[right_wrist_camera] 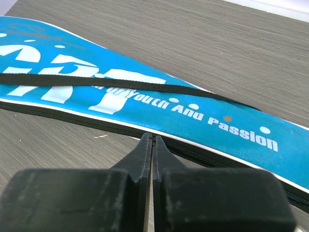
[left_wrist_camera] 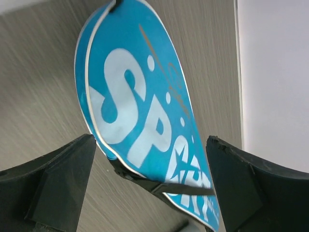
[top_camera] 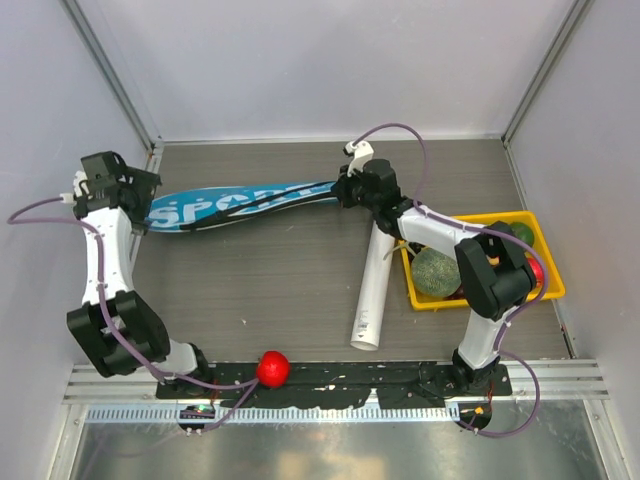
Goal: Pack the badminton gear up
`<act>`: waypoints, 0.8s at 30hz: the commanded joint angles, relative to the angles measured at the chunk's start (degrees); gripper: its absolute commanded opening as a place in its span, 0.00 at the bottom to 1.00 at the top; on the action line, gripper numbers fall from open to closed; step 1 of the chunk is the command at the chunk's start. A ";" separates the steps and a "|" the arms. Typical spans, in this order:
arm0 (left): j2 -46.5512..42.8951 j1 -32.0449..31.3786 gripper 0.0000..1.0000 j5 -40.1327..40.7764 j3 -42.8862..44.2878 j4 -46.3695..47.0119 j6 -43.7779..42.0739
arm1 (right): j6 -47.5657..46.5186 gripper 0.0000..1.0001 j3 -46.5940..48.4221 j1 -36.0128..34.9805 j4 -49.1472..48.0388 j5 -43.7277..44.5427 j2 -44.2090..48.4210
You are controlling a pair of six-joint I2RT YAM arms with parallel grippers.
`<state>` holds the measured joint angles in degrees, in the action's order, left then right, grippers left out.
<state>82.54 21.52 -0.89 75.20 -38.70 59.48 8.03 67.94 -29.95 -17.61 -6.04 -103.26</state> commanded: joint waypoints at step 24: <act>-7.85 -44.00 0.82 0.08 -13.05 26.65 -90.57 | 5.06 0.05 -2.29 -1.33 -6.56 -3.71 3.77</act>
<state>70.65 -15.38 -4.89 62.13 -15.59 -10.55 11.25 64.84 -30.81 -17.65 -7.88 -103.50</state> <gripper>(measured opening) 0.808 0.056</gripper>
